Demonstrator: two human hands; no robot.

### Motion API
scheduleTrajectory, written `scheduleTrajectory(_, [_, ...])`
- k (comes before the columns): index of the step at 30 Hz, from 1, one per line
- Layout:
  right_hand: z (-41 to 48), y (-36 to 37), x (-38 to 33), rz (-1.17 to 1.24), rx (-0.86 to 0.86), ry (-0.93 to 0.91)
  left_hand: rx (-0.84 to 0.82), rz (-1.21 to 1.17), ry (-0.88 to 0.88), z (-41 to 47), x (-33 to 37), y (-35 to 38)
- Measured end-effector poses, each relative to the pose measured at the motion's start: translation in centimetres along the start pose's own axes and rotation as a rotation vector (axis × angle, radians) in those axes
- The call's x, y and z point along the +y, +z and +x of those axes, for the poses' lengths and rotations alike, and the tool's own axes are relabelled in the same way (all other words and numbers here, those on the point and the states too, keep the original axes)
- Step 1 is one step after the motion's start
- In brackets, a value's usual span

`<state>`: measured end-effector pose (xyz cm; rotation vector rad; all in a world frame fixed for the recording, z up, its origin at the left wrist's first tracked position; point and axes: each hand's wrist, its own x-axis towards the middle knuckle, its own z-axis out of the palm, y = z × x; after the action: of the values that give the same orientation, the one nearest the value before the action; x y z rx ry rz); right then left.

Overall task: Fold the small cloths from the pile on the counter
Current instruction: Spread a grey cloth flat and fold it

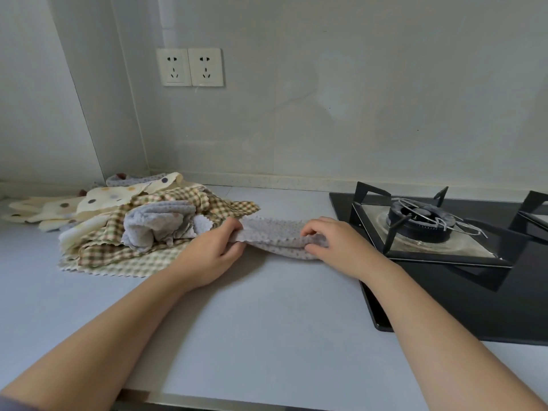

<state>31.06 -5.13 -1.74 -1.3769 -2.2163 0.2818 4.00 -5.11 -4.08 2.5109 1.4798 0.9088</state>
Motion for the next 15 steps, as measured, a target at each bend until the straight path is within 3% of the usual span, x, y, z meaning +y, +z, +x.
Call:
scheduleTrajectory(6, [-0.2, -0.9, 0.2, -0.045, 0.139, 0.023, 0.04, -0.018, 0.036, 0.2, 0.4, -0.9])
scheduleTrajectory(10, [-0.2, -0.9, 0.6, -0.12, 0.215, 0.104, 0.151, -0.033, -0.009, 0.2, -0.6, -0.8])
scheduleTrajectory(15, [0.2, -0.7, 0.3, 0.252, 0.347, 0.242, 0.277, -0.186, -0.176, 0.3, -0.4, -1.0])
